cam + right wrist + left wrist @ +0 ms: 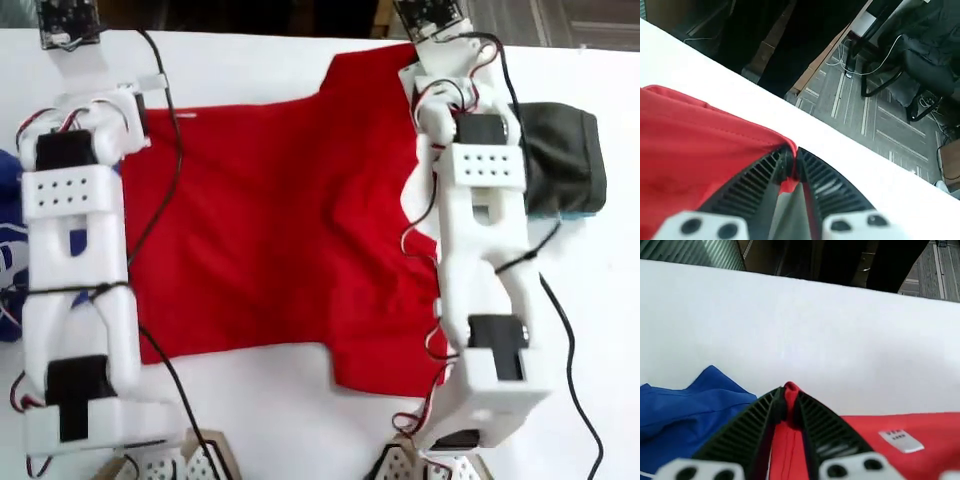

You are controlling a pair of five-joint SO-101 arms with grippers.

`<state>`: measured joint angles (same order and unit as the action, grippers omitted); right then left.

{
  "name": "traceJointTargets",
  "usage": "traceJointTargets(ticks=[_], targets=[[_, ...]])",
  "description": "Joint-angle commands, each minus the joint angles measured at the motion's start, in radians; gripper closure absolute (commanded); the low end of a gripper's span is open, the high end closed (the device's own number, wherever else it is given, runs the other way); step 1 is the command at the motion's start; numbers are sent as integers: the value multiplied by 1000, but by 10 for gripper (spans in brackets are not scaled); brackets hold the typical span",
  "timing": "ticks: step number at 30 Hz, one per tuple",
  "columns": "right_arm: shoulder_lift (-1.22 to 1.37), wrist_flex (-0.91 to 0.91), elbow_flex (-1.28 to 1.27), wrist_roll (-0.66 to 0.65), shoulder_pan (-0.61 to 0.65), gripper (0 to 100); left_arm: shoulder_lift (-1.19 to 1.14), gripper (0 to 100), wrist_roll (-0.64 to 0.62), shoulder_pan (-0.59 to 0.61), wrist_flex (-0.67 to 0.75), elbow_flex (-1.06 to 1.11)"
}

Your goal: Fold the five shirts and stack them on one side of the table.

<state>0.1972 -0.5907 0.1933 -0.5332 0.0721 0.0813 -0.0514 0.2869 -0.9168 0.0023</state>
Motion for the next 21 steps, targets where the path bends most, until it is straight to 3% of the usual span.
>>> traceJointTargets(ticks=[1,15,21], targets=[[42,31,8,0,-4,979,-37,975,-3,-3,26,-4],[283,15,3,8,-4,978,-296,975,-3,-3,15,-1],[208,-130,3,9,-13,978,-276,975,-3,-3,-87,-4]])
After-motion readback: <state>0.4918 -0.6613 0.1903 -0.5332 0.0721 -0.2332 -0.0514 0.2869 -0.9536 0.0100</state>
